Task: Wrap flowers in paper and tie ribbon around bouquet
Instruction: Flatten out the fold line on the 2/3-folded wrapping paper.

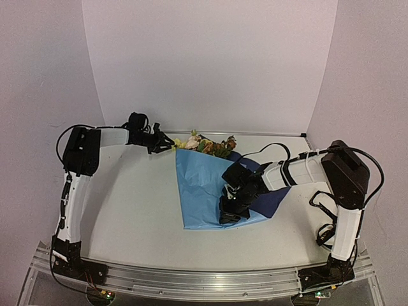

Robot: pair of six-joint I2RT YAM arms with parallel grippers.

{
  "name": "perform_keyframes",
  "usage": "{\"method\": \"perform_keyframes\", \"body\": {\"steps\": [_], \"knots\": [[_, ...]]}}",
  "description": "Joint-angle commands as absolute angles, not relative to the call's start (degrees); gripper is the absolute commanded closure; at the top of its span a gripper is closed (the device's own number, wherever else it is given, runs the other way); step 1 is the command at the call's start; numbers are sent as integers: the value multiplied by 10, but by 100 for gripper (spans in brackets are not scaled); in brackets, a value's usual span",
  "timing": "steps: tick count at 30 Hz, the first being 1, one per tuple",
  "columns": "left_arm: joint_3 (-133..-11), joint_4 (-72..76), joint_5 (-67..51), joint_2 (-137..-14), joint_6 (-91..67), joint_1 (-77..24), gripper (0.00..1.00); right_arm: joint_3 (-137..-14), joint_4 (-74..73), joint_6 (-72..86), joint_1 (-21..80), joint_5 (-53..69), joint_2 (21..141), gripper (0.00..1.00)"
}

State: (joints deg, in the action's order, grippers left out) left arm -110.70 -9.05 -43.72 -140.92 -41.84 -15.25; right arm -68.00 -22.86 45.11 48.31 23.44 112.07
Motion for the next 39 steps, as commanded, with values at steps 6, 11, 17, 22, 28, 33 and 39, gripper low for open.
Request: {"method": "perform_keyframes", "body": {"steps": [6, 11, 17, 22, 28, 33, 39], "knots": [[-773, -33, -360, -1114, -367, -256, 75, -710, -259, 474, 485, 217, 1124, 100], [-679, 5, -343, -1082, -372, -349, 80, -705, -258, 477, 486, 204, 1113, 100], [-679, 9, -374, -1111, -339, -408, 83, -695, -258, 474, 486, 207, 1099, 100], [-709, -35, -380, -1143, -296, -448, 83, -691, -258, 470, 485, 215, 1093, 94], [-725, -54, -378, -1168, -281, -472, 84, -679, -262, 465, 485, 212, 1059, 79], [-734, -75, -375, -1177, -262, -486, 85, -656, -296, 447, 474, 198, 999, 59], [-752, -106, -366, -1182, -237, -505, 85, -563, -308, 460, 465, 162, 903, 51]]}}
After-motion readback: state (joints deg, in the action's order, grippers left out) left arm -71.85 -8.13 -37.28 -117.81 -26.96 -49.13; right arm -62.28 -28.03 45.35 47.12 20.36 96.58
